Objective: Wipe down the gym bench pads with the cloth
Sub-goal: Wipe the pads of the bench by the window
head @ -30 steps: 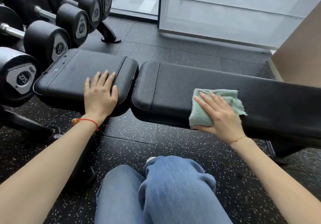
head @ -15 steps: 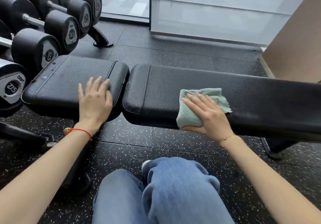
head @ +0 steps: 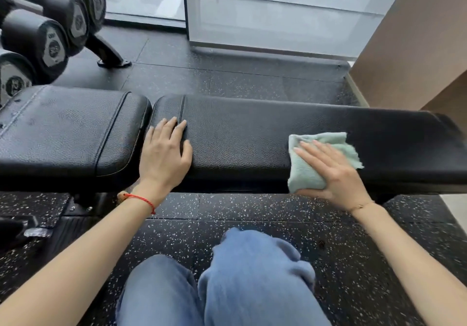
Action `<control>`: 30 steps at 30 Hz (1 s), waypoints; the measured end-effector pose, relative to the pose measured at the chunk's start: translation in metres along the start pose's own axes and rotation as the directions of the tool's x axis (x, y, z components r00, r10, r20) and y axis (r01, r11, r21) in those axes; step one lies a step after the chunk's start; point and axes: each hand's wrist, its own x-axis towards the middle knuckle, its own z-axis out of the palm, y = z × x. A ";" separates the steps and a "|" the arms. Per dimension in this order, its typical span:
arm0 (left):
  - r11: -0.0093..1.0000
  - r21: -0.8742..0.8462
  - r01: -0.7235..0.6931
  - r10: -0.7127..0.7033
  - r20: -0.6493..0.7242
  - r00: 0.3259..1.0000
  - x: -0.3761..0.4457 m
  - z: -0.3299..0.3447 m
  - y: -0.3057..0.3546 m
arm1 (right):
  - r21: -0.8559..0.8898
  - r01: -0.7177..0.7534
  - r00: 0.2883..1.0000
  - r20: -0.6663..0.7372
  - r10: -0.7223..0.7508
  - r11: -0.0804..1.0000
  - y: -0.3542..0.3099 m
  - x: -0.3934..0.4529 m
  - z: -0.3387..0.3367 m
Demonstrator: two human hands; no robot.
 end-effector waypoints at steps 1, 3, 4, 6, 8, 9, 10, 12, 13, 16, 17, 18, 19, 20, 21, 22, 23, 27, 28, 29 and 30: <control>1.000 0.010 0.001 -0.001 -0.003 1.000 0.000 0.001 0.000 | -0.021 0.003 1.000 0.008 -0.003 1.000 0.003 0.001 0.000; 1.000 0.023 -0.001 0.001 -0.002 1.000 -0.001 0.002 0.002 | -0.053 0.026 1.000 0.013 -0.025 0.998 -0.011 0.013 0.003; 1.000 0.027 -0.001 0.002 -0.004 1.000 -0.001 0.002 0.002 | -0.057 0.050 0.999 0.007 -0.050 0.997 -0.025 0.021 0.007; 0.999 0.033 -0.013 0.013 -0.003 1.000 -0.001 0.002 0.003 | -0.070 0.117 0.993 -0.011 -0.118 0.991 -0.056 0.043 0.020; 0.999 0.029 -0.016 0.016 0.003 1.000 -0.002 0.001 0.002 | -0.075 0.162 0.987 -0.003 -0.163 0.984 -0.088 0.064 0.032; 0.999 0.028 -0.015 0.015 0.006 1.000 -0.003 0.000 0.002 | -0.063 0.176 0.984 0.004 -0.176 0.982 -0.098 0.071 0.035; 0.999 0.029 -0.018 0.018 0.011 1.000 -0.004 -0.001 0.002 | -0.047 0.195 0.981 0.018 -0.195 0.980 -0.099 0.072 0.035; 0.999 0.025 -0.023 0.022 0.016 1.000 -0.004 -0.002 0.001 | -0.018 0.206 0.978 0.024 -0.206 0.978 -0.080 0.061 0.026; 0.999 0.023 -0.024 0.023 0.017 1.000 -0.005 -0.002 0.001 | -0.005 0.183 0.983 0.009 -0.183 0.983 -0.064 0.050 0.021; 1.000 0.025 -0.013 0.013 0.025 1.000 -0.005 -0.002 0.001 | 0.020 0.024 1.000 0.017 -0.024 1.000 -0.020 0.019 0.008; 1.000 0.027 -0.009 0.008 0.026 1.000 -0.005 -0.001 0.001 | 0.011 -0.011 0.999 0.030 0.010 1.000 -0.018 0.016 0.005; 1.000 0.029 -0.004 0.004 0.023 1.000 -0.005 -0.001 0.002 | -0.014 -0.021 0.999 0.034 0.021 1.000 -0.023 0.019 0.005; 1.000 0.027 0.000 -0.001 0.021 1.000 -0.005 -0.001 0.003 | -0.039 -0.010 0.999 0.037 0.011 0.999 -0.034 0.027 0.007; 1.000 0.024 0.006 -0.007 0.020 1.000 -0.005 -0.001 0.004 | -0.046 0.023 0.999 0.046 -0.021 0.999 -0.050 0.038 0.012; 1.000 0.022 0.010 -0.010 0.018 1.000 -0.005 -0.001 0.005 | -0.044 0.075 0.996 0.058 -0.072 0.996 -0.069 0.052 0.019; 1.000 0.023 0.008 -0.008 0.020 1.000 -0.005 -0.001 0.005 | -0.041 0.125 0.990 0.068 -0.122 0.991 -0.090 0.068 0.027; 1.000 0.023 0.004 -0.004 0.026 1.000 -0.005 -0.002 0.005 | -0.039 0.161 0.984 0.081 -0.158 0.986 -0.111 0.084 0.034; 1.000 0.006 -0.018 0.017 0.075 0.997 -0.004 -0.006 0.000 | 0.030 0.185 0.979 0.083 -0.187 0.982 -0.142 0.107 0.040; 1.000 0.001 -0.027 0.027 0.094 0.995 -0.003 -0.009 -0.002 | 0.039 0.189 0.979 0.072 -0.191 0.981 -0.136 0.101 0.037; 0.999 -0.002 -0.038 0.038 0.111 0.993 -0.003 -0.012 -0.004 | 0.046 0.185 0.980 0.060 -0.187 0.982 -0.126 0.095 0.033; 0.999 0.004 -0.049 0.049 0.117 0.992 -0.003 -0.016 -0.009 | 0.055 0.162 0.985 0.053 -0.165 0.985 -0.115 0.089 0.030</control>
